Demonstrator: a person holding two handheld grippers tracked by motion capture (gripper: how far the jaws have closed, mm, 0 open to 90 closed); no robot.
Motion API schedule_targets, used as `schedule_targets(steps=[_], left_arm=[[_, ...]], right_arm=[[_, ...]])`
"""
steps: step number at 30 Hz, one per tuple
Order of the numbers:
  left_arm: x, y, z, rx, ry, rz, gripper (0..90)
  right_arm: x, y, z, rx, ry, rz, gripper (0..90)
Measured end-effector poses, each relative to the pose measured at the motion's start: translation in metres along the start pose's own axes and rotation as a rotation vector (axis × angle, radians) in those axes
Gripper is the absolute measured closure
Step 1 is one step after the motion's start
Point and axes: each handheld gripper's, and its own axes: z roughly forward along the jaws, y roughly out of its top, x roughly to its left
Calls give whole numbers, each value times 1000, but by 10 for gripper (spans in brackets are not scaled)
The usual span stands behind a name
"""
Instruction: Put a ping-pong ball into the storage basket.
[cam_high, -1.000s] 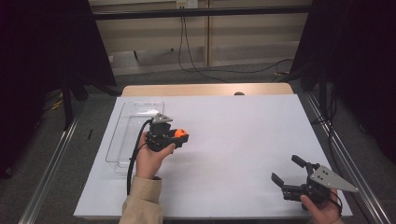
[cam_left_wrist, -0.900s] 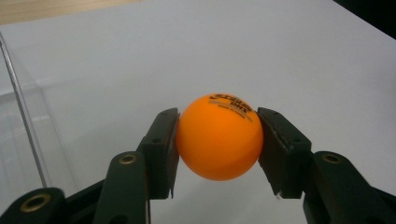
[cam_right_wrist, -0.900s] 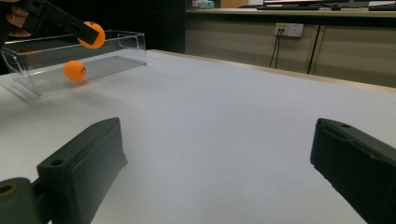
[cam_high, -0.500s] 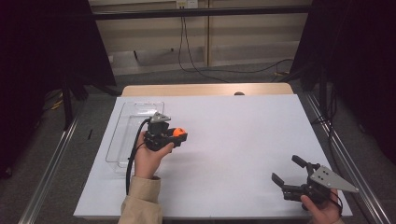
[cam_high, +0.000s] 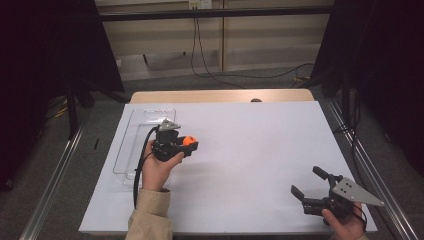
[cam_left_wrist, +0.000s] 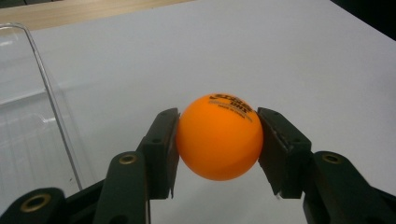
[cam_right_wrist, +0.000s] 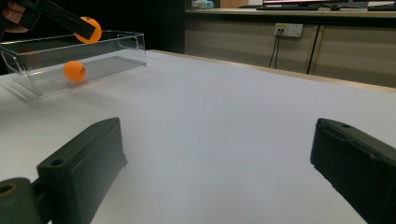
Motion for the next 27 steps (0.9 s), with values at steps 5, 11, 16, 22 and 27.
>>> schedule_targets(steps=[5,11,16,22,27], left_arm=[[1,0,-2,-3,3,0,510],[3,0,-4,-8,7,-6,510],[5,0,-6,-14,10,-12,510],[7,1,-9,-13,12,-10,510],[9,0,-10,-21,14,-20,510]], right_arm=[[0,0,0,0,1,-1,28],[0,0,0,0,-1,3,28],[0,0,0,0,-1,3,28],[0,0,0,0,-1,3,28],[0,0,0,-1,-2,6,28]])
